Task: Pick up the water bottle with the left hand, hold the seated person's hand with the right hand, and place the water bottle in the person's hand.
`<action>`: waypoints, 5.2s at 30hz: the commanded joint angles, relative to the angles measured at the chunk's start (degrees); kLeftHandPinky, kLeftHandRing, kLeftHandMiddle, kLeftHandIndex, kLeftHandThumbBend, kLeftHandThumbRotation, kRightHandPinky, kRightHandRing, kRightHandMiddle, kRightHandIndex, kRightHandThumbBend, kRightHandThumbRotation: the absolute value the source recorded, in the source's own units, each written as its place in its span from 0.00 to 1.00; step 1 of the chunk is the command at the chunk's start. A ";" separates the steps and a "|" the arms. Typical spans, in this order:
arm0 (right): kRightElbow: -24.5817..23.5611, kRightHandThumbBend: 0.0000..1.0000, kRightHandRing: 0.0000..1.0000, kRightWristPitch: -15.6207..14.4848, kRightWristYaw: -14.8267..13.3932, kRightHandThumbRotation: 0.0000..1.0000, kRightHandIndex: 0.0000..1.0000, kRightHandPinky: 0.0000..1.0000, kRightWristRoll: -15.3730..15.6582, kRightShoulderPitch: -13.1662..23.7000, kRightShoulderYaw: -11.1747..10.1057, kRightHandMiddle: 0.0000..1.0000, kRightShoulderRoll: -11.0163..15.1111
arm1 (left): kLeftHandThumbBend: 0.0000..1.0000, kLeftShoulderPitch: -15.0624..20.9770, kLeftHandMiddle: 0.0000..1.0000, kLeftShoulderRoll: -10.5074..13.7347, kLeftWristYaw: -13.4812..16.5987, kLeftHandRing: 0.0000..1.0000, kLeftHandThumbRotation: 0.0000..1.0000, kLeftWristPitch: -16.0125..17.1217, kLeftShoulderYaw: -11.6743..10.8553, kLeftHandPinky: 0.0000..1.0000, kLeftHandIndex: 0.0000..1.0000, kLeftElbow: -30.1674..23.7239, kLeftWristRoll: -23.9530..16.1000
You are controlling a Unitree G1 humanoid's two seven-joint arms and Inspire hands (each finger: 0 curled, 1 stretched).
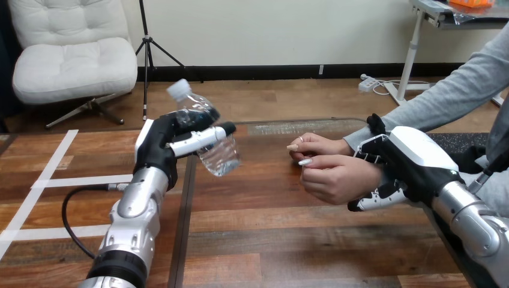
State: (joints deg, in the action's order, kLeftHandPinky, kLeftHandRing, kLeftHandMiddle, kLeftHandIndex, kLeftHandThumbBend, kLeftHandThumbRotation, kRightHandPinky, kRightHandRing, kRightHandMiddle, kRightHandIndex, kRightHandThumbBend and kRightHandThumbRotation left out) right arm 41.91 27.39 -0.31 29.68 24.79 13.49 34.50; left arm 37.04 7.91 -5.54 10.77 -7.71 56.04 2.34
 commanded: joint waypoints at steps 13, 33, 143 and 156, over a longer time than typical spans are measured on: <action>-2.87 0.78 0.39 -1.35 1.11 0.00 0.46 0.36 -0.80 4.52 -0.34 0.45 -2.41 | 0.71 7.24 0.36 0.56 3.09 0.30 0.00 2.85 3.12 0.26 0.40 -0.86 -4.75; -3.77 0.78 0.41 -2.46 0.92 0.00 0.46 0.38 -0.25 4.84 -0.03 0.46 -3.45 | 0.74 7.10 0.38 0.75 6.58 0.33 0.00 1.68 6.32 0.27 0.41 -2.25 -10.23; -2.21 0.77 0.40 -5.07 1.07 0.00 0.45 0.36 1.74 9.34 1.08 0.45 -8.54 | 0.74 10.50 0.37 -1.74 5.62 0.32 0.00 5.35 10.30 0.27 0.40 2.05 -12.51; -1.66 0.76 0.39 -4.92 0.88 0.00 0.45 0.35 1.55 9.63 1.33 0.45 -8.57 | 0.75 10.41 0.36 -2.23 5.30 0.30 0.00 6.06 10.77 0.26 0.39 1.74 -12.43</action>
State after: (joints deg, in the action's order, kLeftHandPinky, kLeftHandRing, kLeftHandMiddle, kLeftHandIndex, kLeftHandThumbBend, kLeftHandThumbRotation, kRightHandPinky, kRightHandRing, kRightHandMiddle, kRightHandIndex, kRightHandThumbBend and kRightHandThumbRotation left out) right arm 40.88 22.06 1.35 31.84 28.51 15.19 26.74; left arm 41.60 5.89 -0.08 13.83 2.36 59.06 -9.71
